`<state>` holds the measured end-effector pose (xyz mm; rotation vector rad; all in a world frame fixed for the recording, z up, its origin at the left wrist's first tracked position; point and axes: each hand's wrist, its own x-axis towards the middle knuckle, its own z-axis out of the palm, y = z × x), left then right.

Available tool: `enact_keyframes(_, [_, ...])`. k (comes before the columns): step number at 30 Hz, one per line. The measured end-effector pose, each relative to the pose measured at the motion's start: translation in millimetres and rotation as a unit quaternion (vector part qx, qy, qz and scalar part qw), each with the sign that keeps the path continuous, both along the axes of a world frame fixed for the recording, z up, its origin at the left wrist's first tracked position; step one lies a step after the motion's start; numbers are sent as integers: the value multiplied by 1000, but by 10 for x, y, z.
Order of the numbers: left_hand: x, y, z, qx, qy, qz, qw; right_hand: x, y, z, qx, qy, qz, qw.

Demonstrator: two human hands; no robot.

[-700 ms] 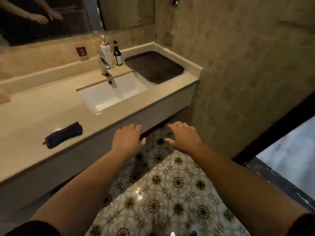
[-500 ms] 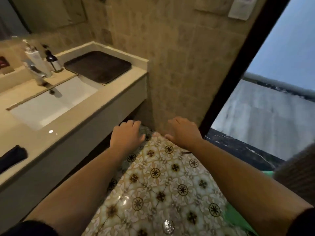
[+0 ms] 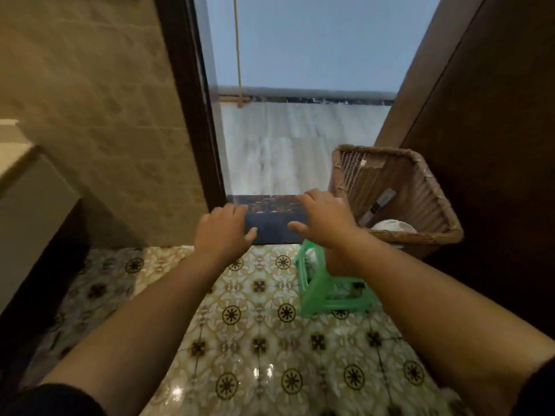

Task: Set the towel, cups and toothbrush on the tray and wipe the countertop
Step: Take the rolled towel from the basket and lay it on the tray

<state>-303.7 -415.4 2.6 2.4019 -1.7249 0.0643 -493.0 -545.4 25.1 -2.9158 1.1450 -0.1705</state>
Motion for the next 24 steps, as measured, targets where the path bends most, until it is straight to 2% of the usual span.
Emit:
enact_keyframes(5, [-828, -661, -108, -1, 5, -19, 1000, -856, -564, -6, -8, 11, -26, 1000])
enact_keyframes(10, [-1299, -1137, -118, -4, 14, -32, 999, -1339, -945, -44, 4, 2, -43, 999])
enact_keyframes(15, [-1498, -1603, -213, -2, 20, -50, 999, -1594, -1293, -165, 21, -7, -74, 997])
enact_keyframes(20, [-1572, -2230, -545, -3, 39, -75, 996, -1747, -1745, -346, 53, 2, -110, 993])
enact_keyframes(24, [-1537, -2663, -814, 12, 57, -51, 997, -1754, -2146, -535, 95, 26, -130, 987])
